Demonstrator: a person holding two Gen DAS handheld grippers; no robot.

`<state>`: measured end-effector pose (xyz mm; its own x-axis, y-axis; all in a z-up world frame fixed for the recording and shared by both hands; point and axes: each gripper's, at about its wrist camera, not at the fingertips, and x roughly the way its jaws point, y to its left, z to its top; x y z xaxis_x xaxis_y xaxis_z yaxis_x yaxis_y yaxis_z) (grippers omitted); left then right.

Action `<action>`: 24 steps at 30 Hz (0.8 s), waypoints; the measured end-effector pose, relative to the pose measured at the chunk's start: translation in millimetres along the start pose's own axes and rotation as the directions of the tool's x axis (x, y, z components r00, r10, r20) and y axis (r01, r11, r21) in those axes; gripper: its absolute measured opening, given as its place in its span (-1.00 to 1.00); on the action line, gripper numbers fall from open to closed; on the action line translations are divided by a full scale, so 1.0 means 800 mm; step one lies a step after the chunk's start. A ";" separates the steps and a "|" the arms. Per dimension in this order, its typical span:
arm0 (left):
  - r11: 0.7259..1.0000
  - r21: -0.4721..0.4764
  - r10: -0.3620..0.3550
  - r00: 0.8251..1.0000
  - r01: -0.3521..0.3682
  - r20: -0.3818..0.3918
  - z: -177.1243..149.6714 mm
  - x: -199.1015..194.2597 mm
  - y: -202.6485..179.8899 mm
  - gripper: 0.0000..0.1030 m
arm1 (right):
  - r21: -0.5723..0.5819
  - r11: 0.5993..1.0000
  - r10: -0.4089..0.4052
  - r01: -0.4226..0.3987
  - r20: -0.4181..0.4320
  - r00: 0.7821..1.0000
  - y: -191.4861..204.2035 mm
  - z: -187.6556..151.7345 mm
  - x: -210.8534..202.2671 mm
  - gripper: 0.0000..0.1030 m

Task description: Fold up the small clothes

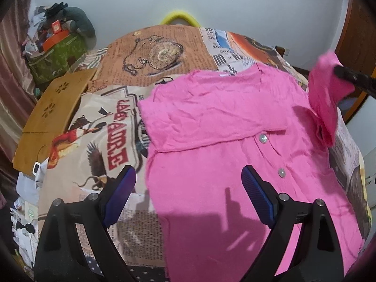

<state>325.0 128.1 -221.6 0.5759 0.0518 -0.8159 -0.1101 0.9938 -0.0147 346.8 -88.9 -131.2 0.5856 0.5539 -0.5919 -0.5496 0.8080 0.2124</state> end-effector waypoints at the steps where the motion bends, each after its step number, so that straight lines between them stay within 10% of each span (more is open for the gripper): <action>1: 1.000 -0.009 -0.002 1.000 0.002 0.006 0.000 -0.002 0.005 0.78 | -0.014 1.000 0.010 -0.010 0.001 1.000 0.009 0.005 0.005 -0.89; 13: 0.999 -0.042 0.023 1.000 -0.022 0.018 -0.004 -0.005 0.054 0.78 | -0.139 0.976 0.146 -0.166 -0.147 0.978 0.125 0.016 0.141 -0.89; 20: 0.997 -0.073 0.030 0.999 -0.030 -0.011 -0.007 0.011 0.069 0.78 | -0.098 0.964 0.203 -0.246 -0.319 0.926 0.146 -0.019 0.197 -0.82; 24: 0.997 -0.077 0.022 1.000 -0.024 -0.021 -0.001 0.016 0.066 0.78 | -0.077 0.971 0.189 -0.224 -0.319 0.929 0.130 -0.017 0.182 -0.42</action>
<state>325.8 181.5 -233.5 0.5565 0.0717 -0.8278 -0.1856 0.9818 -0.0397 367.0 72.7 -205.5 0.2500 0.6034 -0.7573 -0.7112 0.6452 0.2792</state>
